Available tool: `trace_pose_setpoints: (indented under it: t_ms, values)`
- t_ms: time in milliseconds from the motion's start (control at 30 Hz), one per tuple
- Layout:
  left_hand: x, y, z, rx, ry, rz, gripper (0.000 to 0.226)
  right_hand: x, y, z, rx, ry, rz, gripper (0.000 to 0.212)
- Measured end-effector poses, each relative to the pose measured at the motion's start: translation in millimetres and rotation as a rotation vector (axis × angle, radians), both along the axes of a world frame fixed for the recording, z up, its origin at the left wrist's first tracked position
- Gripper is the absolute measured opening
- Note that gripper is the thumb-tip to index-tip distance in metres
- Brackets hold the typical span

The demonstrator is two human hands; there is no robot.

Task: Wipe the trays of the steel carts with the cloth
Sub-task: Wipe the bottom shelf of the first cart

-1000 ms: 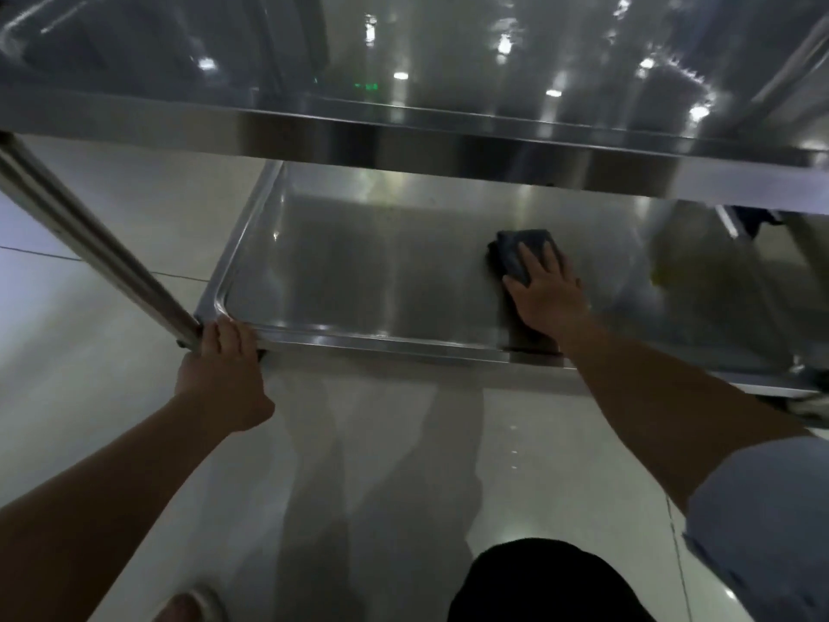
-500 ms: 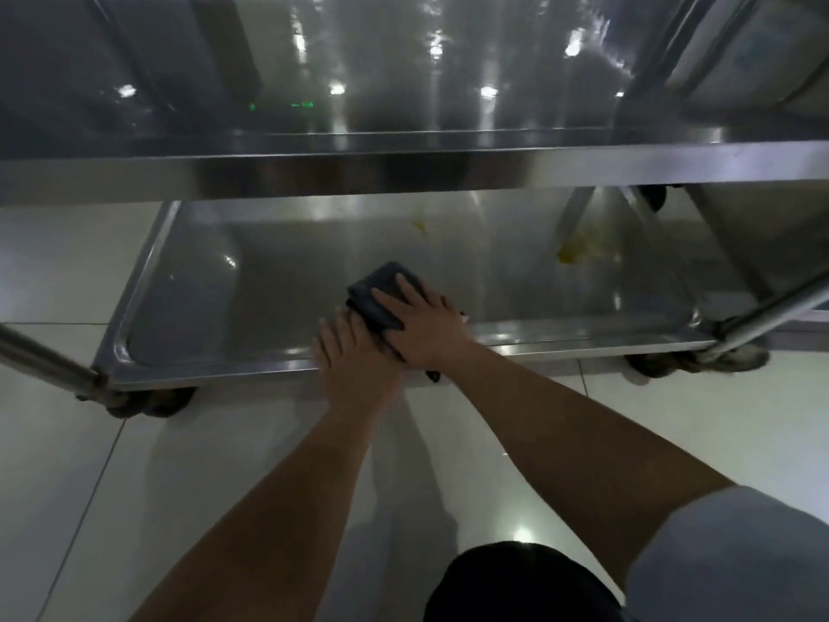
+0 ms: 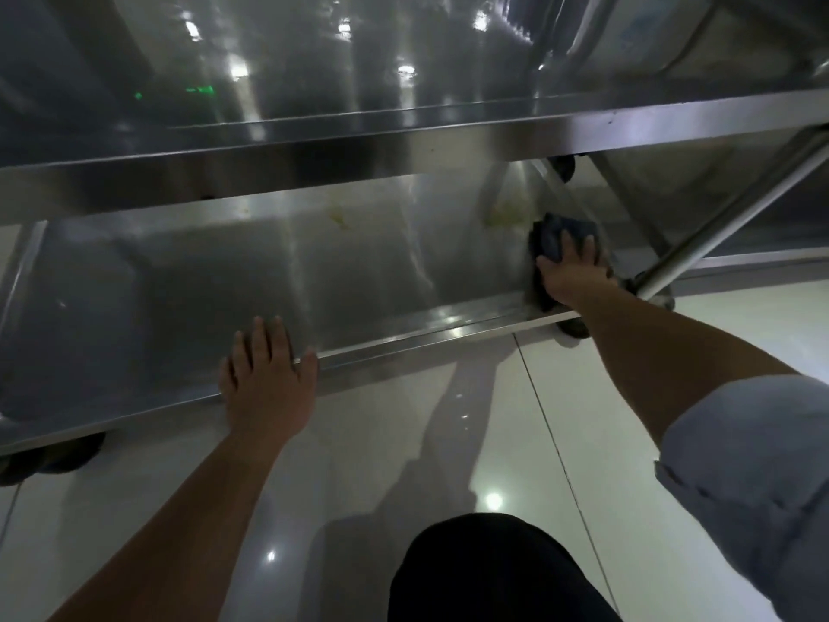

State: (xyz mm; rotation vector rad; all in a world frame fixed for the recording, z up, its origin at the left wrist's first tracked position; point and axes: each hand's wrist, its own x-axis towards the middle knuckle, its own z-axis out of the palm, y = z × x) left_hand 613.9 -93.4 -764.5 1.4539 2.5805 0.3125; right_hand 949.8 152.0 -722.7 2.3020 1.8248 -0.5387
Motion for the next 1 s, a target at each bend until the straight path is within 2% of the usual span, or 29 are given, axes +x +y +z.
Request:
trace_pose_setpoints:
  t_ms: [167, 233, 300, 367, 433, 500, 533, 600, 733, 800, 933, 1000]
  values:
    - [2.5, -0.1, -4.2, 0.064, 0.040, 0.015, 0.074, -57.6, -17.4, 2.3, 0.030, -0.012, -0.104, 0.065]
    - [2.2, 0.1, -6.5, 0.106, 0.075, 0.017, 0.068, -92.5, -38.8, -1.1, 0.099, -0.023, 0.100, 0.065]
    - [2.7, -2.1, -7.8, 0.115, 0.106, 0.014, 0.065, -126.7, -65.2, -8.2, 0.192, -0.008, 0.477, 0.064]
    - [2.9, -2.7, -10.5, 0.116, 0.145, 0.010, 0.064, -155.0, -82.6, -13.7, 0.187, 0.052, 0.810, 0.063]
    - [0.1, -2.5, -12.5, 0.124, 0.159, 0.008, 0.065, -171.8, -80.3, -15.0, 0.161, 0.072, 0.984, 0.062]
    - [-2.8, -1.1, -14.3, 0.083, 0.074, -0.005, 0.069, -177.3, -63.5, -13.5, 0.154, 0.102, 1.011, 0.063]
    - [-3.0, -0.9, -14.2, 0.070, 0.041, -0.004, 0.070, -176.8, -53.0, -12.3, 0.156, 0.115, 0.990, 0.064]
    - [-1.4, -1.7, -14.5, 0.125, 0.101, 0.020, 0.069, -170.9, -31.8, -12.5, 0.178, 0.116, 0.883, 0.066]
    - [2.3, -2.3, -18.4, 0.201, 0.129, 0.050, 0.066, -122.5, 20.7, -17.0, 0.156, 0.049, 0.596, 0.069]
    - [2.5, -2.8, -19.3, 0.225, 0.138, 0.052, 0.066, -82.8, 44.6, -21.0, 0.129, -0.016, 0.465, 0.083]
    - [3.4, -3.7, -19.3, 0.250, 0.159, 0.054, 0.064, -7.2, 46.8, -17.0, 0.071, -0.059, 0.037, 0.070]
    - [4.3, -4.0, -19.0, 0.253, 0.166, 0.063, 0.062, 10.5, 40.7, -14.6, 0.038, -0.092, -0.018, 0.072]
